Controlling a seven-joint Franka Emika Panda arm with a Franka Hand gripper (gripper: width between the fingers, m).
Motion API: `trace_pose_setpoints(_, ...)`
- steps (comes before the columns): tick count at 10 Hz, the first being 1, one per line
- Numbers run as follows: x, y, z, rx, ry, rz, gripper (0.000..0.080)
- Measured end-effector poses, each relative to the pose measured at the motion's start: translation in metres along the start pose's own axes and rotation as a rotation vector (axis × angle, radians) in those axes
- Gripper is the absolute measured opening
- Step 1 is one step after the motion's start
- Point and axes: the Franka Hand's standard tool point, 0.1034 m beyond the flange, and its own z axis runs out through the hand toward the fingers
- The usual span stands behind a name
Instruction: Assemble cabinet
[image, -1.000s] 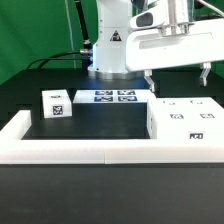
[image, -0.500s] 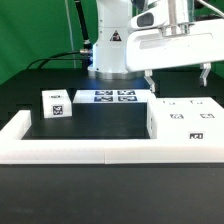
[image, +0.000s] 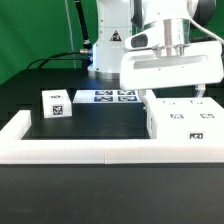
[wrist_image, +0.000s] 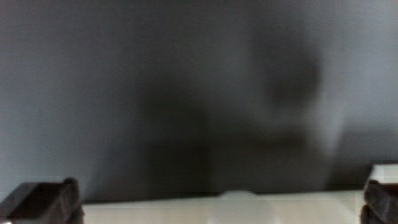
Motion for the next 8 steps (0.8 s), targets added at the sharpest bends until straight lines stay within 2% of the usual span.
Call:
trace_pose_setpoints(5,-0.0005,0.0000,0.0002,0.000,-0.001,-0.014,0.0797)
trace_pose_setpoints(8,0.0011,-0.0071,0.0093,-0.010,0.019,-0.023,0.0797)
